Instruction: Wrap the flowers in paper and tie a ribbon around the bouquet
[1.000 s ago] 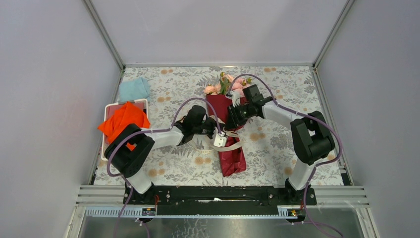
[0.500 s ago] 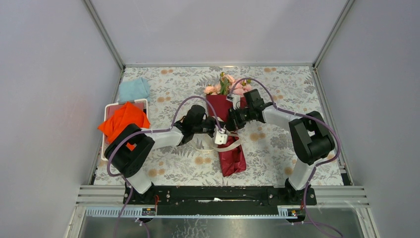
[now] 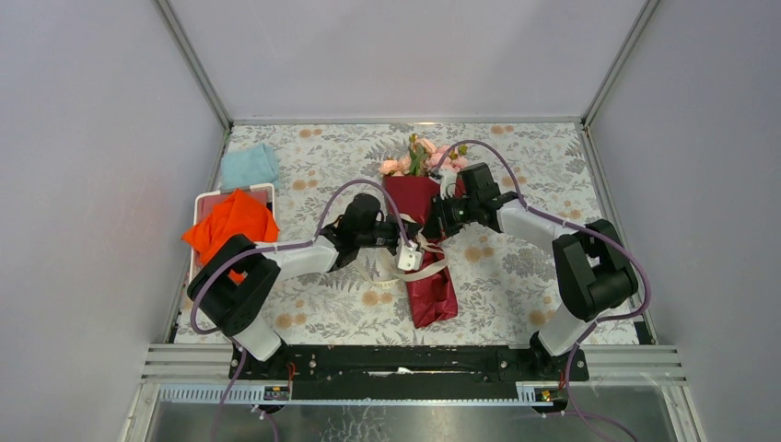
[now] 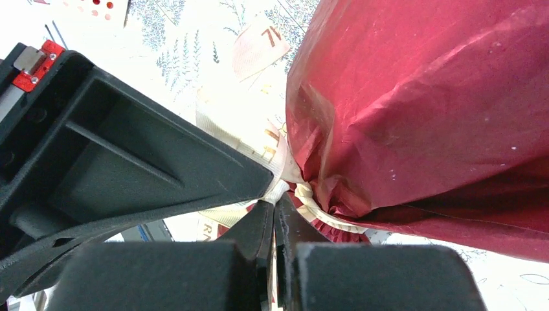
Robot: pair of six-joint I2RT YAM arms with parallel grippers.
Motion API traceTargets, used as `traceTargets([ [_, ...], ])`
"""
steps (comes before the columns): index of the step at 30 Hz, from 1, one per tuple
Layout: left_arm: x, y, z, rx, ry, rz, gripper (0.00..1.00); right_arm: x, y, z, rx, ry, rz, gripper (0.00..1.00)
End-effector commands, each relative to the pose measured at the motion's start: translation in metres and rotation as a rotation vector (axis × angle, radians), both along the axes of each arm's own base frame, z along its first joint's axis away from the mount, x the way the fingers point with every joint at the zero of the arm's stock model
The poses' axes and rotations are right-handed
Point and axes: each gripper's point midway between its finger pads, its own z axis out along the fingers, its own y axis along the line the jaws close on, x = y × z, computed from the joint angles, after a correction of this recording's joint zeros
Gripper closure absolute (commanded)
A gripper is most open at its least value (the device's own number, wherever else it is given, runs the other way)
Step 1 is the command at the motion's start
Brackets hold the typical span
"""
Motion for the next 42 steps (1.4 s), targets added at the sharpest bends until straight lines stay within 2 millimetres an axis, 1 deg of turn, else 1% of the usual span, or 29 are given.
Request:
traceTargets([
  [1, -0.01, 0.008, -0.006, 0.028, 0.015, -0.023, 1.0, 0.02, -0.021, 0.005, -0.075, -0.056, -0.125, 1.0],
  [4, -0.014, 0.011, -0.01, 0.048, 0.039, -0.025, 0.96, 0.02, -0.024, 0.004, -0.091, -0.05, -0.141, 1.0],
  [9, -0.021, 0.015, -0.015, 0.065, 0.069, -0.029, 0.95, 0.019, -0.022, 0.003, -0.079, -0.039, -0.137, 0.94],
  [10, -0.021, 0.016, -0.015, 0.065, 0.067, -0.03, 0.92, 0.018, -0.022, 0.004, -0.076, -0.039, -0.136, 0.93],
  [12, -0.02, 0.016, -0.015, 0.065, 0.067, -0.023, 0.81, 0.018, -0.022, 0.005, -0.075, -0.04, -0.136, 0.93],
  [14, -0.019, 0.017, -0.014, 0.065, 0.063, -0.017, 0.77, 0.017, -0.023, 0.006, -0.075, -0.045, -0.136, 0.95],
  [15, -0.019, 0.017, -0.013, 0.066, 0.063, -0.016, 0.74, 0.018, -0.023, 0.007, -0.078, -0.045, -0.139, 0.95],
  [19, -0.018, 0.021, -0.007, 0.075, 0.082, 0.016, 0.51, 0.018, -0.024, 0.01, -0.083, -0.054, -0.137, 0.97],
  [20, -0.018, 0.023, -0.004, 0.079, 0.099, 0.03, 0.47, 0.018, -0.024, 0.01, -0.083, -0.053, -0.137, 0.97],
  [24, -0.025, 0.047, -0.009, 0.148, 0.291, 0.104, 0.33, 0.016, -0.023, 0.005, -0.082, -0.035, -0.133, 0.97],
  [26, -0.029, 0.058, -0.015, 0.155, 0.444, 0.189, 0.25, 0.015, -0.023, 0.005, -0.079, -0.029, -0.132, 0.98],
  [28, -0.03, 0.063, -0.022, 0.143, 0.575, 0.297, 0.21, 0.015, -0.023, 0.005, -0.076, -0.028, -0.133, 0.98],
  [30, -0.023, 0.064, -0.028, 0.1, 0.682, 0.435, 0.16, 0.014, -0.023, 0.005, -0.074, -0.025, -0.137, 0.98],
  [32, -0.017, 0.059, -0.032, 0.063, 0.768, 0.533, 0.14, 0.015, -0.022, 0.006, -0.071, -0.023, -0.14, 0.98],
  [36, -0.026, 0.045, -0.042, 0.077, 0.889, 0.578, 0.14, 0.015, -0.022, 0.007, -0.067, -0.028, -0.145, 0.98],
  [38, -0.025, 0.042, -0.049, 0.075, 0.957, 0.628, 0.17, 0.015, -0.021, 0.006, -0.063, -0.026, -0.144, 0.98],
  [42, -0.026, 0.039, -0.059, 0.054, 1.009, 0.661, 0.24, 0.014, -0.021, 0.005, -0.062, -0.024, -0.137, 0.98],
])
